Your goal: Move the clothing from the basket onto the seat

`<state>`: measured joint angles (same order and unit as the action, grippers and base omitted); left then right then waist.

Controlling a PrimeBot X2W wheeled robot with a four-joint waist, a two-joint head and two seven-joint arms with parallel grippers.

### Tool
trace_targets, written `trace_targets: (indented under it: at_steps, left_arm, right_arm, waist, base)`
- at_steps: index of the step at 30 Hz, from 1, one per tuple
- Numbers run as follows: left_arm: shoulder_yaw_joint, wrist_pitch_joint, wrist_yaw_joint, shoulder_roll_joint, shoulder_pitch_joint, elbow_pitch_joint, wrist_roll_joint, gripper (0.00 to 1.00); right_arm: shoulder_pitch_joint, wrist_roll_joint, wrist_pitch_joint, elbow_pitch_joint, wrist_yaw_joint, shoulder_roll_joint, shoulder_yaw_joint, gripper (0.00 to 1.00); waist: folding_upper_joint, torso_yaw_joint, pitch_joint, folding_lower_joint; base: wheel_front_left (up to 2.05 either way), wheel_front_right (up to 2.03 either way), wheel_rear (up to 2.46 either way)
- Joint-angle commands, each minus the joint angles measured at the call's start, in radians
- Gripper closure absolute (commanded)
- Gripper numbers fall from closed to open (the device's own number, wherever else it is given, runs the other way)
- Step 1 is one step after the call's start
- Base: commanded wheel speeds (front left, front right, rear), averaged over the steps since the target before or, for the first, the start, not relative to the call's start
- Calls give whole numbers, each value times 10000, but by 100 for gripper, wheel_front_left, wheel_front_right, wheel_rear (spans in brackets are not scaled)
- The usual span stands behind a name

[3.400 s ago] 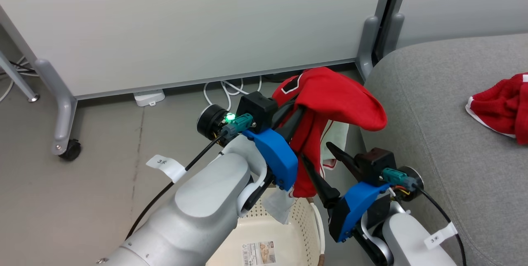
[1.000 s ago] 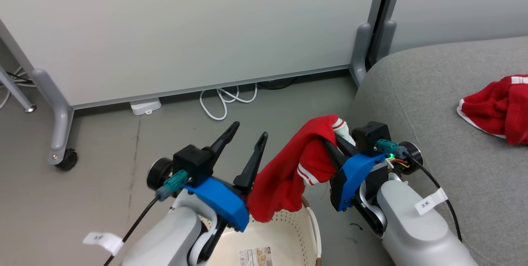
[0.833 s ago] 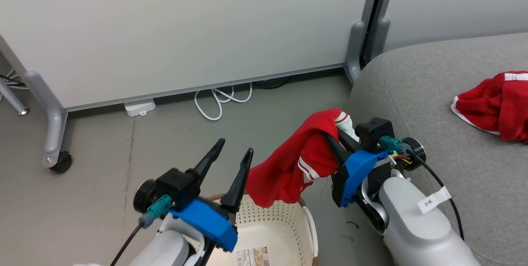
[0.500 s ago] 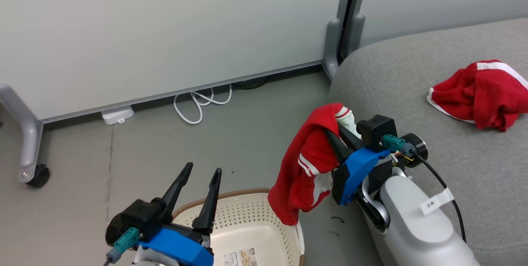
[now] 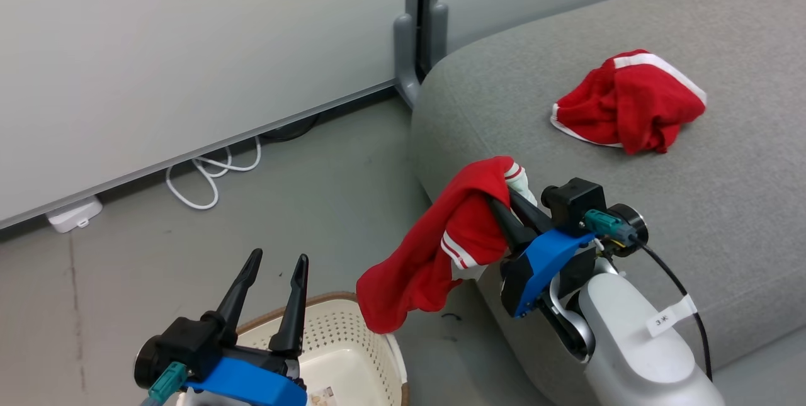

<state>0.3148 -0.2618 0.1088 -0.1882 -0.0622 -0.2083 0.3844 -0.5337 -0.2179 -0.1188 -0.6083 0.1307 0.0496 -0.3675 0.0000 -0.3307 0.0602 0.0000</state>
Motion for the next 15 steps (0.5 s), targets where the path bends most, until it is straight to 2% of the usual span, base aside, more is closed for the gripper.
trace_targets:
  at_steps: [1, 10, 15]
  left_arm:
    - [-84, -47, 58, 13, 68, 26, -106, 0]
    - [-360, -47, 176, 13, 54, -47, -415, 0]
    - [-387, -47, 211, -45, -69, -45, -523, 0]
  right_arm:
    - [128, 53, -7, 121, 3, 15, 50, 100]
    - [530, -24, 99, 763, 1, 13, 275, 100]
    - [676, -75, 84, 989, 3, 12, 312, 100]
  waist:
    - [0, -436, 81, 0]
    - [0, -1473, 360, 0]
    - [0, -1766, 551, 0]
  base:
    - [0, 0, 0]
    - [0, 0, 0]
    - [0, 0, 0]
